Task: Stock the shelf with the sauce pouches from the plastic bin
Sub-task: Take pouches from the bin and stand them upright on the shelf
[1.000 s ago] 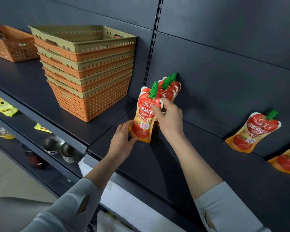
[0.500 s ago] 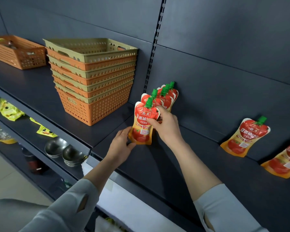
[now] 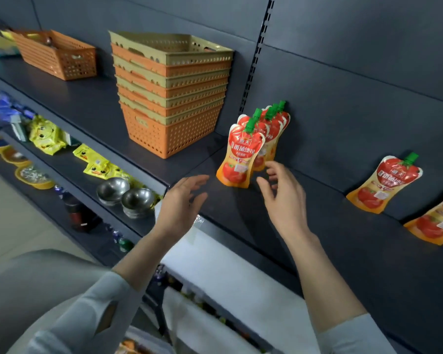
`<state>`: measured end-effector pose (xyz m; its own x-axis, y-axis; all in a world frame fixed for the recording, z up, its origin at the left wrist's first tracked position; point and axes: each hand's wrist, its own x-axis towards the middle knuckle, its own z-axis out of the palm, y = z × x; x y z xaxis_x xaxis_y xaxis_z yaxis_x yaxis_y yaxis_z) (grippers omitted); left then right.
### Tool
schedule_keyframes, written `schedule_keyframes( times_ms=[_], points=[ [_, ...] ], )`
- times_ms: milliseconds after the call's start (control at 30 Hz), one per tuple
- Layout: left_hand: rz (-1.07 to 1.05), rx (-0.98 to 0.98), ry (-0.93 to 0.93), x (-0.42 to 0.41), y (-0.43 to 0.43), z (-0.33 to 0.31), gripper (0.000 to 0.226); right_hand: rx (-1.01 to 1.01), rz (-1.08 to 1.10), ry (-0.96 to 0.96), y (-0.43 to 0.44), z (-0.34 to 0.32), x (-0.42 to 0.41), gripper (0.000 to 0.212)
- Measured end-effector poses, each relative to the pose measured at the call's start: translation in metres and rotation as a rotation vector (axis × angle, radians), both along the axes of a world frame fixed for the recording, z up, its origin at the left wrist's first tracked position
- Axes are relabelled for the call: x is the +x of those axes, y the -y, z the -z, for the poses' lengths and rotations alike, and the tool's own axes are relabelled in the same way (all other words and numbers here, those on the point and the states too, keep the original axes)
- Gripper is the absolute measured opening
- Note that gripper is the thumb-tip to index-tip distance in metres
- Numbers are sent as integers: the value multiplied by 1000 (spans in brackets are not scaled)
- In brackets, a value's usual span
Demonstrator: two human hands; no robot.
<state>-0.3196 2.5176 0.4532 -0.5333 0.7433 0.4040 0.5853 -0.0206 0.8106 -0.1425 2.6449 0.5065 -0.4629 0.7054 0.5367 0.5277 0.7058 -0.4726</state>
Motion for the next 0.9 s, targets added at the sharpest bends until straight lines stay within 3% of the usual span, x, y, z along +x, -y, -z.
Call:
schedule_keyframes(
  times_ms=[133, 333, 533, 633, 833, 900],
  points=[
    [-41, 9, 39, 11, 67, 18, 34, 26, -19, -22, 71, 43, 22, 29],
    [-172, -123, 100, 29, 192, 83, 29, -152, -113, 8, 197, 134, 36, 27],
    [-370, -365, 334, 47, 314, 194, 32, -490, -285, 297, 297, 243, 35, 30],
    [-411, -507, 456, 63, 351, 237, 38, -643, -383, 538, 316, 282, 20, 35],
    [-458, -680, 548, 92, 371, 301, 47, -711, -516, 961, 314, 365, -47, 39],
    [-483, -690, 586, 95, 371, 316, 49, -761, -493, 1050, 320, 399, -58, 50]
  ],
)
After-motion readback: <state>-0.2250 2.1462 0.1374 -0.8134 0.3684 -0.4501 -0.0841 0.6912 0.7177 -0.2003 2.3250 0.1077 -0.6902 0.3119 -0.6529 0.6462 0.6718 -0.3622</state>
